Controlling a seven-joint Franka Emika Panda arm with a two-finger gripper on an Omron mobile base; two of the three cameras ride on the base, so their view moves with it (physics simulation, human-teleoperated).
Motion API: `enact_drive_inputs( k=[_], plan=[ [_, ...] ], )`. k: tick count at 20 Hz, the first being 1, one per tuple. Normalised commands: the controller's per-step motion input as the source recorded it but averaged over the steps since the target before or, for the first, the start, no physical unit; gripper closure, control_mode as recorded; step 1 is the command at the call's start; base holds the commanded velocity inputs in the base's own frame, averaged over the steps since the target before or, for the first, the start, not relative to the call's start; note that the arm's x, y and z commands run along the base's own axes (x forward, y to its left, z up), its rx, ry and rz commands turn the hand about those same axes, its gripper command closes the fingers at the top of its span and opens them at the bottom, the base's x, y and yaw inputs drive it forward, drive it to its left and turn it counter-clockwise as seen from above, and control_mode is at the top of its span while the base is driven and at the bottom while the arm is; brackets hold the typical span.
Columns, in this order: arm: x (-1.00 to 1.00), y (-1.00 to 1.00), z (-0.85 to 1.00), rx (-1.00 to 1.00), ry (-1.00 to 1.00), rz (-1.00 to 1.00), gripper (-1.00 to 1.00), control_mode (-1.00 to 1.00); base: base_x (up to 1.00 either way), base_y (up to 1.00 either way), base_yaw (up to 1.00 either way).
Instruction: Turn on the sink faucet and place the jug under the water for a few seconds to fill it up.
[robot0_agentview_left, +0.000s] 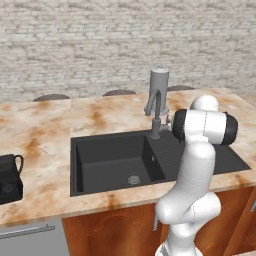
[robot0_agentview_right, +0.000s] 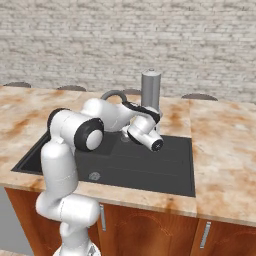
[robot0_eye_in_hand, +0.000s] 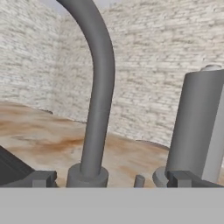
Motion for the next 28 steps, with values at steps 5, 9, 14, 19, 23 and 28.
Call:
enact_drive_inputs(
  k=[5,9,14,19,23,28],
  plan=[
    [0.27,0.0,-0.13,0.0,0.0,0.01,-1.0,-1.0,0.0,0.0,0.0],
    [0.28,0.0,-0.17,0.0,0.0,0.01,-1.0,-1.0,0.0,0.0,0.0],
    [0.25,0.0,-0.18,0.0,0.0,0.02,-1.0,-1.0,0.0,0.0,0.0],
    [0.31,0.0,-0.17,0.0,0.0,0.01,-1.0,-1.0,0.0,0.0,0.0],
    [0.26,0.0,-0.19,0.0,0.0,0.01,-1.0,-1.0,0.0,0.0,0.0],
    [0.23,-0.02,-0.22,0.0,0.0,0.01,-1.0,-1.0,0.0,0.0,0.0]
  ],
)
